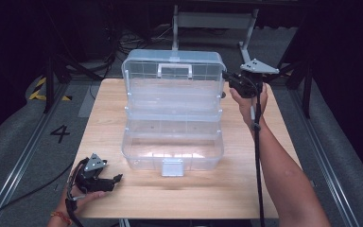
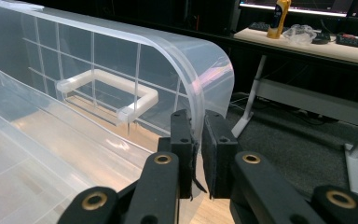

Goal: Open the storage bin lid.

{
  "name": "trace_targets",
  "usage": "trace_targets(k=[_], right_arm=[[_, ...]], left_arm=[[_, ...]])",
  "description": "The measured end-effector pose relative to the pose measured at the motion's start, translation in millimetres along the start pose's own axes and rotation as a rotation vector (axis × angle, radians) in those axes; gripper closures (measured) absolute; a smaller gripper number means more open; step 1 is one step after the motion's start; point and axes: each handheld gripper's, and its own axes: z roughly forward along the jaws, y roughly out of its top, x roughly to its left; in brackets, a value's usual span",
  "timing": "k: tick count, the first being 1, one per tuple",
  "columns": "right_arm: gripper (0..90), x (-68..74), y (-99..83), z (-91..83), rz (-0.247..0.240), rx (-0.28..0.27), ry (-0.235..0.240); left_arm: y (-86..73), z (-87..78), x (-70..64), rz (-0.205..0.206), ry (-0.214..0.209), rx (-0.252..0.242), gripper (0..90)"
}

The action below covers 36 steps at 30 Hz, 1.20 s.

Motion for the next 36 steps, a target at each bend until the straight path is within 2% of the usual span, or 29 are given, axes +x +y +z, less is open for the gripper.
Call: trace_targets(k=[9,26,36], right_arm=[[83.6,-6.5,1.0,7.3,0.022,0.009,0.016],[82.6,-16.8,5.7,20.3,0.021,0.055,0.038],[82.0,-23.7,6.5,33.6,0.056,0.083,0.043]], left_arm=[[-0.2,0.4,0.1,0.004,0.005,-0.007,17.3],[-0.2,0.4,-0.1,0.004,0.007,-0.008,17.3],[-0.2,0.5,0.2,0.004,0.004,-0.007,17.2]])
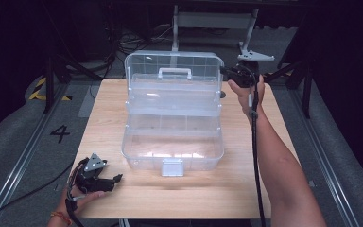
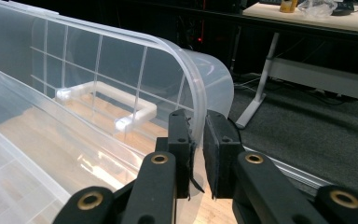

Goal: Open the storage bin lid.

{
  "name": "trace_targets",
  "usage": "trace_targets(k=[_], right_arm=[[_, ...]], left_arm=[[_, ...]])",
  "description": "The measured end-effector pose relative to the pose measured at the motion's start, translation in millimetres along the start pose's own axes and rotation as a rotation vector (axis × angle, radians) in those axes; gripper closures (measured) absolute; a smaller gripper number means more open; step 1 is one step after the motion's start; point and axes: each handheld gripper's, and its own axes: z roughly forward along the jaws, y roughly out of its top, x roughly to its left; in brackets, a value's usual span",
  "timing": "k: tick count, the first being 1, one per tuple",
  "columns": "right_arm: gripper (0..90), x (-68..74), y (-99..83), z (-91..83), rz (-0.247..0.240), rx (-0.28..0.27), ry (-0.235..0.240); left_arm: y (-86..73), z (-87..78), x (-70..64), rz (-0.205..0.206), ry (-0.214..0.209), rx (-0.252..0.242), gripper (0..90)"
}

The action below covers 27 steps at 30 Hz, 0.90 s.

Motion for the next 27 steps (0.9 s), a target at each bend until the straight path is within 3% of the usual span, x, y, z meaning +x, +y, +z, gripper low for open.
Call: trace_targets(k=[27], right_arm=[[80.6,-16.2,-2.6,30.0,0.048,0.041,0.001]], left_arm=[[-0.2,-0.2,-0.1,-0.005,-0.006,0.004,17.2]])
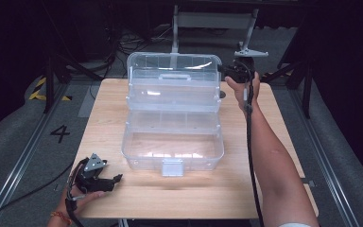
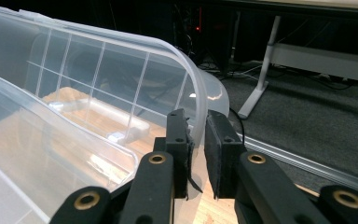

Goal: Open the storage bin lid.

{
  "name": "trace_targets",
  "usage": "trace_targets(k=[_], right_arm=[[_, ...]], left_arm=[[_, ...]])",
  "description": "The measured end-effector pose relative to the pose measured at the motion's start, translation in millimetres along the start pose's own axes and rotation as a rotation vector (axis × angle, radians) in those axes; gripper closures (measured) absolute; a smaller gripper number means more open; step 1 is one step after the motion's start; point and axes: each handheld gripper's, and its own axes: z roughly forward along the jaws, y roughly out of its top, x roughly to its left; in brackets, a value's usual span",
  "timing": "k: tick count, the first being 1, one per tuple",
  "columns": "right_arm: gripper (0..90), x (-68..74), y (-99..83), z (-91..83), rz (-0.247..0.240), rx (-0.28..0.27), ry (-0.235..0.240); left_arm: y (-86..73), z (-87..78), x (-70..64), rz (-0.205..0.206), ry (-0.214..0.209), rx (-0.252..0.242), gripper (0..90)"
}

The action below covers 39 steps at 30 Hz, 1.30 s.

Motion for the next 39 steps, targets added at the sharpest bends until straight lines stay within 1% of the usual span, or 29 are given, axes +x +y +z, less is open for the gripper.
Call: trace_targets(k=[7,9,15,18,20,22,26,27,30,32,33,34,35,37,38,39], right_arm=[[80.4,-4.9,-1.3,9.5,0.021,0.021,-0.002],[80.4,-5.5,-1.2,11.0,0.027,0.023,-0.001],[80.3,-8.6,-3.0,15.1,0.041,0.027,0.003],[80.2,-9.6,-2.6,16.3,0.037,0.033,0.005],[80.2,-10.9,-2.3,17.4,0.049,0.043,0.01],[80.0,-11.5,-1.7,19.5,0.05,0.051,0.01],[79.1,-13.2,-1.7,22.3,0.047,0.062,0.009],[78.8,-13.4,-2.0,23.1,0.033,0.066,-0.002],[79.5,-13.2,-4.1,28.3,0.018,0.079,-0.021],[82.5,-16.4,-7.2,31.9,0.02,0.095,-0.019],[89.5,-17.5,-8.6,33.4,0.024,0.104,-0.017],[90.0,-19.1,-11.2,35.4,0.022,0.103,-0.003],[90.0,-19.3,-12.2,36.6,0.019,0.107,-0.003],[90.0,-17.1,-14.8,40.5,0.007,0.122,-0.007],[90.0,-15.3,-16.3,43.2,-0.007,0.138,-0.013],[90.0,-14.7,-17.3,44.8,-0.019,0.143,-0.016]], left_arm=[[0.1,0.1,0.3,0.004,0.0,-0.002,17.1],[0.2,-0.5,0.3,0.003,-0.003,0.006,17.1],[0.2,-0.5,0.3,0.002,-0.004,0.006,17.1],[0.2,-0.5,0.3,0.002,-0.004,0.006,17.1],[0.2,-0.4,0.3,0.002,-0.003,0.005,17.1],[0.2,-0.4,0.3,0.002,-0.003,0.005,17.1],[0.2,-0.5,0.5,0.004,-0.004,0.007,17.1],[0.3,-0.6,0.6,0.005,-0.004,0.006,17.1],[0.3,-0.6,0.5,0.003,-0.005,0.008,17.1],[0.4,-0.4,0.7,0.004,-0.005,0.005,17.1],[0.3,-0.3,0.6,0.001,-0.008,0.005,17.1],[0.4,-0.3,0.5,0.002,-0.007,0.006,17.0],[0.4,-0.2,0.6,0.0,-0.006,0.003,17.0],[0.6,0.0,0.5,0.0,-0.007,0.006,16.9],[0.9,-0.2,0.9,0.007,0.001,0.004,16.8],[0.9,-0.2,1.0,0.009,0.002,0.004,16.8]])
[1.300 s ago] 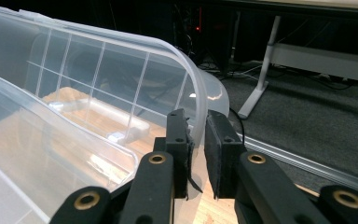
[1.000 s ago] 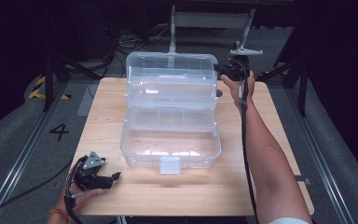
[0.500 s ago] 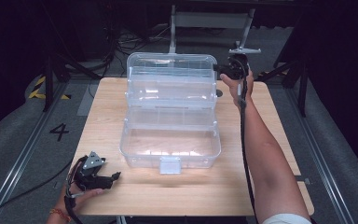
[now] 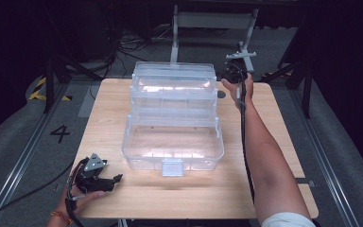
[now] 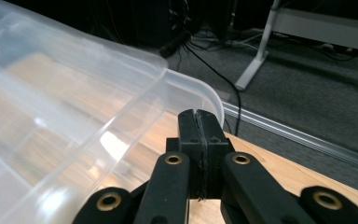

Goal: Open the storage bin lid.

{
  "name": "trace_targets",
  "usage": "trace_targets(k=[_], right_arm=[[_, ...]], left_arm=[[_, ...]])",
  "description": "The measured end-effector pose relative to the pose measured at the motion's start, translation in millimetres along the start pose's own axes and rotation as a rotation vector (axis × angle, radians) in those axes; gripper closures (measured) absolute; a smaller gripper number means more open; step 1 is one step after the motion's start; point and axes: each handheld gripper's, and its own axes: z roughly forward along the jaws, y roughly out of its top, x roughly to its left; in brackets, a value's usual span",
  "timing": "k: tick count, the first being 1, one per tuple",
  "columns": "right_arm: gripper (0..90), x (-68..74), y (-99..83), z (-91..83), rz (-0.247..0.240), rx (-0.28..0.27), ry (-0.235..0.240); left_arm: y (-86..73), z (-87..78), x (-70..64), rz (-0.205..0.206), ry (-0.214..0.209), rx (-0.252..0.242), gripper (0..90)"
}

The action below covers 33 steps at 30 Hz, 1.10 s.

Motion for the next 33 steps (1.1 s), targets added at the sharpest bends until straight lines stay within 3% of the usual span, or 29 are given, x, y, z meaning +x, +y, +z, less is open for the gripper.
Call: trace_targets(k=[6,20,33], right_arm=[[90.0,4.7,-2.1,3.4,-0.008,0.011,0.006],[90.0,6.8,0.2,-6.5,-0.027,0.001,0.003],[89.7,12.3,-5.1,-30.0,-0.089,0.01,-0.017]], left_arm=[[-0.4,-0.1,-0.7,-0.009,-0.007,0.003,16.9],[-0.4,-0.1,-0.6,-0.008,-0.006,0.003,16.9],[-0.4,-0.2,-0.4,-0.005,-0.005,0.005,16.9]])
